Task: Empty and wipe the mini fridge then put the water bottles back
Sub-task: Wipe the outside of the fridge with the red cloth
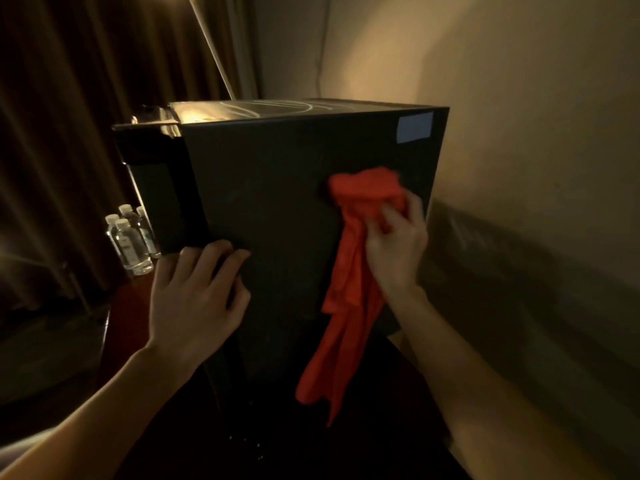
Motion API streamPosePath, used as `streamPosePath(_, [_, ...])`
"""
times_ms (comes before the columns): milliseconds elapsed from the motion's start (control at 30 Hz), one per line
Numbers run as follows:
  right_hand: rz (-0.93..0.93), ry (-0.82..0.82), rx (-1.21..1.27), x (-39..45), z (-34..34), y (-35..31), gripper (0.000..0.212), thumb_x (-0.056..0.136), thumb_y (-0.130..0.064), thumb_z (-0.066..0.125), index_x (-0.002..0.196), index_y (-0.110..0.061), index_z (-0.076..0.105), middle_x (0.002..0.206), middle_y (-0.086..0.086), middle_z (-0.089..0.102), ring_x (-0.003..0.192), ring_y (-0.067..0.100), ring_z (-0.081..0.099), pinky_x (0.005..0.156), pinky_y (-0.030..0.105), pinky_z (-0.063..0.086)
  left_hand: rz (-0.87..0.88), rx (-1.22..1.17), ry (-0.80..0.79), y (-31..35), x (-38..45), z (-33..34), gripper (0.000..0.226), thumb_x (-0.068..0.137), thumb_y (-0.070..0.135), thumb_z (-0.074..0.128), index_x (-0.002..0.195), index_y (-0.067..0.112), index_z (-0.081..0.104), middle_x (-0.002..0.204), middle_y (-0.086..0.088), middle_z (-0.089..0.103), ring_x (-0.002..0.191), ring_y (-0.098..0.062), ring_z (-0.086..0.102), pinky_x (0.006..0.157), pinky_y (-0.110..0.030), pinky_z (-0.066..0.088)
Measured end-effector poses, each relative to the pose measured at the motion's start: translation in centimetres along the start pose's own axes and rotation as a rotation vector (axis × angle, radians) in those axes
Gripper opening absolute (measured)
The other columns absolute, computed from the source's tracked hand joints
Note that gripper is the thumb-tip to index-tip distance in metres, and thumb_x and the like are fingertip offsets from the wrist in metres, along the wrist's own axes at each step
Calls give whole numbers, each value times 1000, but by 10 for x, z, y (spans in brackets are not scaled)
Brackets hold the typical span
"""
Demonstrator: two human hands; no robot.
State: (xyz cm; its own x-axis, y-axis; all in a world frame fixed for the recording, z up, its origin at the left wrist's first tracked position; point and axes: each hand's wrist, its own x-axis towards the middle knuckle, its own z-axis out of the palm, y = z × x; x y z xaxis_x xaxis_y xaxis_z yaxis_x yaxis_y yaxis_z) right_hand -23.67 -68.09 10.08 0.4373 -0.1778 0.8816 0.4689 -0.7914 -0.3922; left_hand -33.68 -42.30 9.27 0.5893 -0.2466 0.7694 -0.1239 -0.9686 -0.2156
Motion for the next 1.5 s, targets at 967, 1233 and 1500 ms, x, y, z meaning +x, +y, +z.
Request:
streamPosePath(967, [-145, -233, 74, -56, 9, -9, 23, 76, -4, 60, 93, -11, 73, 140, 14, 47, 119, 31, 48, 90, 44, 54, 61, -82, -99, 31, 15, -1, 36, 84, 33, 49, 103, 11, 71, 111, -10, 65, 102, -24, 51, 87, -41, 36])
streamPosePath(1233, [309, 38, 186, 42, 1, 36, 28, 90, -12, 61, 117, -16, 69, 131, 6, 55, 121, 21, 52, 104, 39, 44, 56, -45, -203, 36, 31, -1, 44, 85, 38, 43, 110, 14, 69, 117, -9, 63, 104, -24, 51, 90, -42, 32])
streamPosePath(1500, [703, -233, 53, -98, 32, 57, 35, 93, -17, 60, 128, -18, 62, 151, 13, 38, 137, 31, 38, 118, 47, 25, 44, -61, -213, 44, 28, 9, 39, 76, 30, 72, 111, 13, 69, 118, -11, 61, 107, -24, 47, 91, -46, 33])
